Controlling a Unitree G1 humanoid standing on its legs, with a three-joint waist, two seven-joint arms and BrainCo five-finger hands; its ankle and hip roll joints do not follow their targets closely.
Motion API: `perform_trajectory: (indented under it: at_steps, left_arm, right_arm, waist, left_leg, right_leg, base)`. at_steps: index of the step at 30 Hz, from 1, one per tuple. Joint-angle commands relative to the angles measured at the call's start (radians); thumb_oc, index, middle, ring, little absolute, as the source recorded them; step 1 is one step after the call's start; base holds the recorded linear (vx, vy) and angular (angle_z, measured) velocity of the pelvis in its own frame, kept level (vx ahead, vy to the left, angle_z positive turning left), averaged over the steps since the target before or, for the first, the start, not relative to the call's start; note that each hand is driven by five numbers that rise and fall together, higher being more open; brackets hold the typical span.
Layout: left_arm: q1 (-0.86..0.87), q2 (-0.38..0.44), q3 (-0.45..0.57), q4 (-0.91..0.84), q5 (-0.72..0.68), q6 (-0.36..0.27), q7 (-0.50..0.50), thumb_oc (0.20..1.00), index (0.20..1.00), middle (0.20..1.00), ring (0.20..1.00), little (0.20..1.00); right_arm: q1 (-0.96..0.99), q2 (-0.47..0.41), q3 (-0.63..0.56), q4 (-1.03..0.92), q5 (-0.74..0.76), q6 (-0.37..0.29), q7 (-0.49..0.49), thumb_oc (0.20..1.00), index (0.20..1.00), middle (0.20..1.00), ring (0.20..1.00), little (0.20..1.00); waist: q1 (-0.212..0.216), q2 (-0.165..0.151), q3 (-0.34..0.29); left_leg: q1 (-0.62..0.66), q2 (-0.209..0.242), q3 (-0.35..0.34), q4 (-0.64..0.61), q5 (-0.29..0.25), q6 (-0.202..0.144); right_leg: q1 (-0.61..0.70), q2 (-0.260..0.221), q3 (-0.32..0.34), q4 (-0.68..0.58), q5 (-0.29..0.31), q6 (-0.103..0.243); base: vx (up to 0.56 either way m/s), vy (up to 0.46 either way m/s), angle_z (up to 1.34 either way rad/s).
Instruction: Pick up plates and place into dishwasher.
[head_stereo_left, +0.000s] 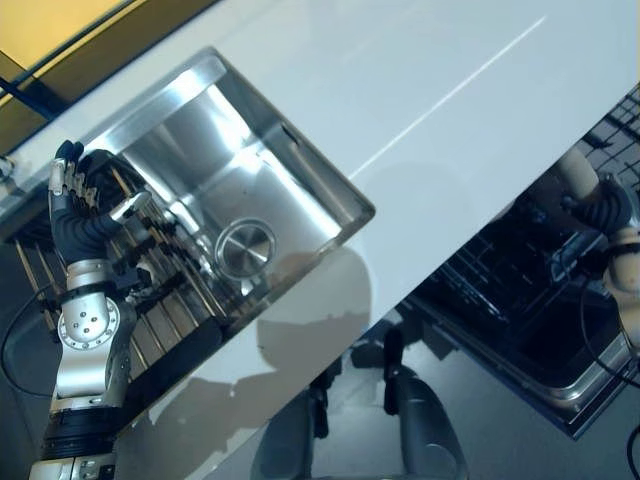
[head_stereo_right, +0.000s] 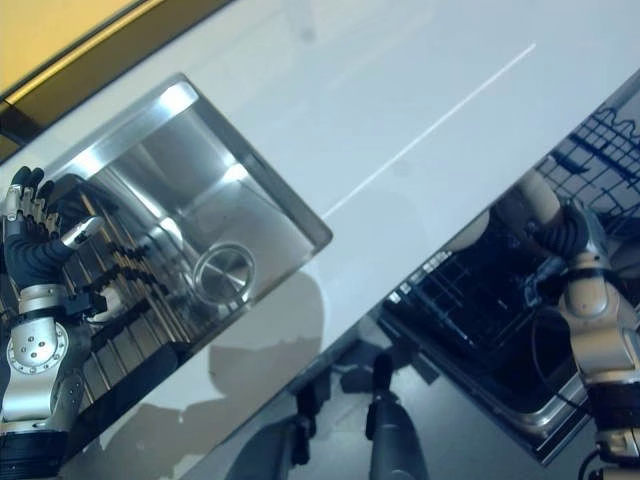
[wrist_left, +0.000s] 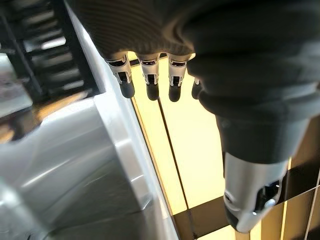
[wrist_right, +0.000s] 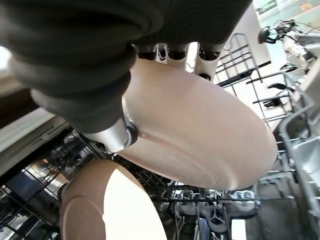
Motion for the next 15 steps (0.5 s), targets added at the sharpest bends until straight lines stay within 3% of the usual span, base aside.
perform_trajectory:
  at_steps: [1, 15]
  left_arm:
    - [-0.024, 0.094, -0.003, -0.043, -0.005, -0.053, 0.044, 1.0, 1.0, 1.0, 1.0, 1.0]
    - [-0.085, 0.151, -0.028, -0.022, -0.022, -0.027, 0.071, 1.0, 1.0, 1.0, 1.0, 1.0]
  right_arm:
    - [-0.054, -0.099, 0.078, 0.036, -0.045, -0.035, 0.014, 0.2, 0.2, 0.2, 0.2, 0.2]
    - [-0.188, -0.205, 0.217, 0.286, 0.041, -0.079, 0.157, 0.2, 0.2, 0.2, 0.2, 0.2]
  waist:
    - [0.009, -0.011, -0.046]
    - [0.013, 0.032, 0.002]
  left_leg:
    - [-0.072, 0.0, -0.005, 0.069, -0.039, 0.014]
    - [-0.128, 0.012, -0.01, 0.094, -0.009, -0.002]
  right_leg:
    - [0.024, -0.023, 0.022, 0.023, -0.107, 0.067]
    - [-0.023, -0.02, 0.009, 0.073, -0.131, 0.045]
  base:
    - [-0.01, -0.06, 0.0]
    - [0.0, -0.071, 0.01]
